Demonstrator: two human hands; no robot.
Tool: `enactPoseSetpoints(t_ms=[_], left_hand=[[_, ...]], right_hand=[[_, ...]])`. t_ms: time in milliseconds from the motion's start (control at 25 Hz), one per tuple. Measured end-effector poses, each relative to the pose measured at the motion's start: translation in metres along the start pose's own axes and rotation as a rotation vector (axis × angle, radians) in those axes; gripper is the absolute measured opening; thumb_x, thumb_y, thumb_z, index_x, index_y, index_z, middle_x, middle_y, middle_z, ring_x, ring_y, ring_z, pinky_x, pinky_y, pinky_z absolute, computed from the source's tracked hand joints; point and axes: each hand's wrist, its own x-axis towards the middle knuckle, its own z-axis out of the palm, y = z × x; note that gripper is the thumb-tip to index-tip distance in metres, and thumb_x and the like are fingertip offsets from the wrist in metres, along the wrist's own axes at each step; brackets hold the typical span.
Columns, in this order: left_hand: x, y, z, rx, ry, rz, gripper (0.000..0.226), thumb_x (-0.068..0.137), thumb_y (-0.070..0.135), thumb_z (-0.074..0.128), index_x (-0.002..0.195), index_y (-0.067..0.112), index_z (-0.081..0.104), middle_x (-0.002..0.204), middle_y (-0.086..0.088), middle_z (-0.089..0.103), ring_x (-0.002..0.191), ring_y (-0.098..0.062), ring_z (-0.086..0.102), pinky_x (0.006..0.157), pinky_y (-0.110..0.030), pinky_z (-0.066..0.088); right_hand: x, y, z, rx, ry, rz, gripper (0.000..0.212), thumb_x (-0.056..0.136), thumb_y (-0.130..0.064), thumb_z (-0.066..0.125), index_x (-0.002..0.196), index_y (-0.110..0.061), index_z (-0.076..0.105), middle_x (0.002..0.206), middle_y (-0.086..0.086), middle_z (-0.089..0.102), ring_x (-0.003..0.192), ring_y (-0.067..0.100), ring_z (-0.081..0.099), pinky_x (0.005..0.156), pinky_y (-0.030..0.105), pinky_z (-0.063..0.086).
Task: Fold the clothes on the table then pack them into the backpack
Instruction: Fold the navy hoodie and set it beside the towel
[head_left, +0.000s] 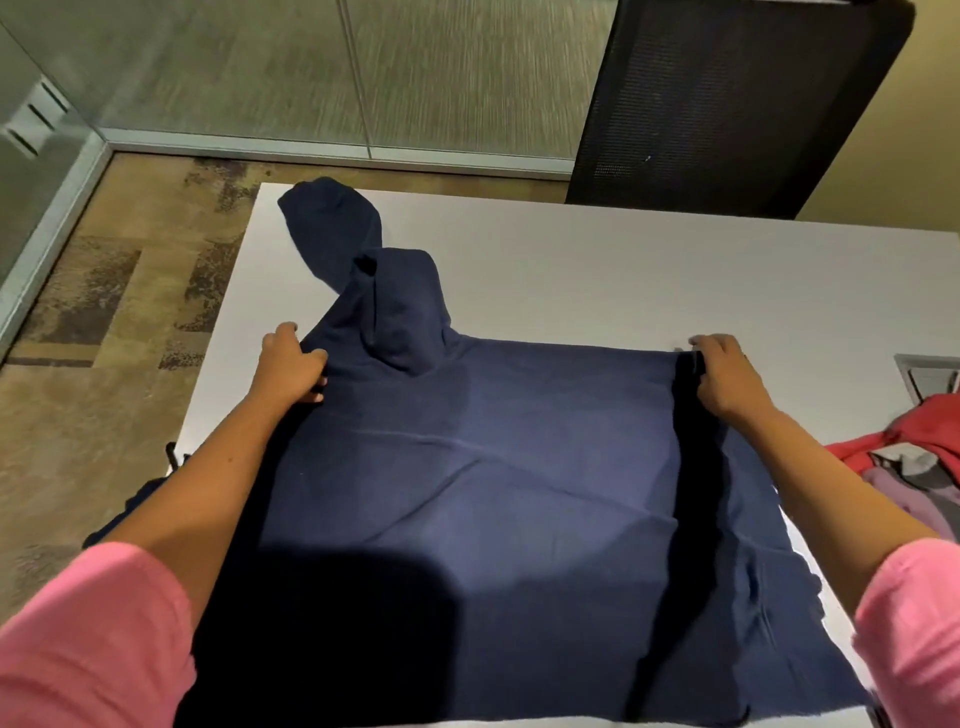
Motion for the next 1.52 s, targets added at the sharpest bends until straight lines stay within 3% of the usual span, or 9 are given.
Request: enactPoseSetpoints(t_ms=[160,360,440,680,840,960,1200,1320,1520], left_hand=[[0.022,0.004,0.012,-0.176,-0.034,-0.073,0.052,0.090,0.009,0.059,0.138,0.007,0.038,0.120,-0.015,0.046,0.076,-0.023,0.061,0.048,-0.034,0.057],[0.021,-0.002,0.017,-0.332,0.003,-0.092,0.013,0.094,0.023,0.059,0.087,0.012,0.061,0.086,-0.006,0.060,0.070,-0.016,0.055,0.048,-0.019,0.051],[0.012,-0.002,0.015,-0.383,0.048,-0.047,0.012,0.097,0.023,0.055,0.090,0.014,0.060,0.077,-0.001,0.054,0.061,-0.013,0.050,0.049,-0.018,0.052],[-0.033,0.000,-0.004,-0.570,0.079,0.077,0.016,0.100,0.023,0.048,0.088,0.023,0.058,0.087,0.000,0.056,0.064,-0.012,0.054,0.070,-0.029,0.055],[-0.077,-0.017,-0.025,-0.608,0.149,0.135,0.014,0.098,0.032,0.052,0.091,0.028,0.064,0.093,-0.001,0.063,0.068,-0.012,0.055,0.073,-0.030,0.051],[-0.123,-0.029,-0.035,-0.677,0.163,0.126,0.019,0.096,0.038,0.054,0.093,0.026,0.068,0.098,0.001,0.068,0.084,-0.015,0.062,0.078,-0.030,0.052],[-0.209,-0.072,-0.025,-0.811,0.199,-0.014,0.023,0.096,0.032,0.055,0.079,0.021,0.064,0.085,0.004,0.065,0.081,-0.010,0.060,0.083,-0.031,0.048],[-0.219,-0.102,-0.015,-0.782,0.141,-0.075,0.025,0.096,0.028,0.057,0.074,0.016,0.058,0.089,-0.003,0.060,0.086,-0.013,0.059,0.093,-0.039,0.049],[-0.211,-0.120,-0.006,-0.695,0.169,-0.154,0.015,0.096,0.022,0.058,0.088,0.009,0.057,0.117,-0.015,0.049,0.100,-0.020,0.055,0.092,-0.045,0.050]], right_hand=[[0.026,0.013,-0.003,-0.094,-0.082,0.013,0.055,0.083,0.010,0.045,0.136,-0.003,0.043,0.135,0.026,0.040,0.116,0.042,0.049,0.095,0.042,0.040],[0.030,0.018,-0.010,-0.244,-0.076,0.027,0.030,0.088,0.001,0.049,0.115,0.002,0.062,0.114,0.028,0.051,0.100,0.043,0.054,0.075,0.036,0.042],[0.025,0.021,-0.016,-0.217,-0.022,0.032,0.028,0.085,0.005,0.052,0.108,0.002,0.067,0.110,0.028,0.058,0.098,0.043,0.056,0.071,0.033,0.039],[-0.019,0.025,-0.035,0.005,0.215,0.099,0.022,0.080,0.003,0.063,0.101,0.002,0.070,0.100,0.029,0.067,0.096,0.044,0.060,0.074,0.036,0.042],[-0.066,0.030,-0.046,0.135,0.312,0.146,0.020,0.076,0.006,0.065,0.094,0.002,0.072,0.094,0.026,0.069,0.093,0.041,0.063,0.077,0.035,0.043],[-0.112,0.029,-0.052,0.218,0.341,0.168,0.021,0.075,0.009,0.062,0.093,0.001,0.072,0.094,0.024,0.070,0.095,0.035,0.064,0.073,0.029,0.036],[-0.197,0.053,-0.018,0.447,0.363,0.250,0.032,0.077,0.013,0.056,0.101,-0.002,0.072,0.101,0.015,0.070,0.095,0.026,0.063,0.081,0.023,0.042],[-0.220,0.070,0.014,0.691,0.263,0.372,0.032,0.082,0.010,0.052,0.099,-0.009,0.071,0.105,0.011,0.069,0.090,0.018,0.060,0.068,0.005,0.046],[-0.220,0.070,0.032,1.142,0.318,0.613,0.017,0.087,0.004,0.060,0.092,-0.012,0.056,0.092,0.012,0.058,0.072,0.015,0.056,0.050,0.011,0.050]])
